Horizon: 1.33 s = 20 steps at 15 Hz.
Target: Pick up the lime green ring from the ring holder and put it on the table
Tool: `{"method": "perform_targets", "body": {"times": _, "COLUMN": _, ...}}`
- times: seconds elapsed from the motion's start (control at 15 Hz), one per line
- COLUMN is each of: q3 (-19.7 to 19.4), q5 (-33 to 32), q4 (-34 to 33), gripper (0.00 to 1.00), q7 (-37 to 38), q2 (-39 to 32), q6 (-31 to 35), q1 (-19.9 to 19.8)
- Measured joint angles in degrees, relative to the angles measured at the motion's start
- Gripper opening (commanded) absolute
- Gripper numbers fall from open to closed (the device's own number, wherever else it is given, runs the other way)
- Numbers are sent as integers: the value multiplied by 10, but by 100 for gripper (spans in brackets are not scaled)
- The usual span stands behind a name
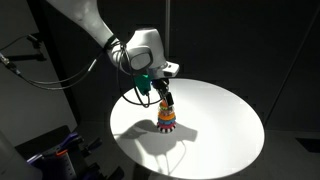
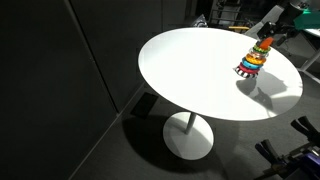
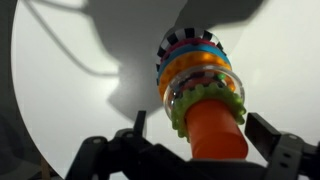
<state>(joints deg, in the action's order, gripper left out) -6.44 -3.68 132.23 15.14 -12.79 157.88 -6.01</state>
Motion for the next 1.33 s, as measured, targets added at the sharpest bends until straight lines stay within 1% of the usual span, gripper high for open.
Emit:
{"method": "perform_targets", "body": {"times": 0.33, "q3": 2, "q5": 16, "q4": 9, "gripper": 100, "q7": -24, "q2": -12, "q6": 23, "q1": 1}}
{"method": "perform_targets", "body": {"times": 0.4, "q3": 3, "q5": 23, "q4": 11, "gripper": 92, "q7": -29, "q2": -12, "q6": 27, "q1": 1}}
{"method": "perform_targets", "body": {"times": 0.47, "q3": 4, "q5": 30, "q4": 13, "gripper": 72, "q7": -34, "q2": -13, "q6": 30, "q1": 1}}
{"method": "perform_targets", "body": {"times": 0.67, "q3": 6, "q5": 43, "q4": 16, "gripper": 48, "q7": -45, "q2": -14, "q6": 43, "q1": 1}}
{"method": "perform_targets", "body": {"times": 1.07, "q3": 6, "q5": 43, "q4": 16, "gripper": 48, "q7": -45, "q2": -14, "q6": 64, "q1": 3}}
{"method": "perform_targets", "body": {"times": 1.33, "q3": 6, "q5": 43, "q4": 16, "gripper": 48, "q7": -45, "q2": 0, "q6": 64, "q1": 6}}
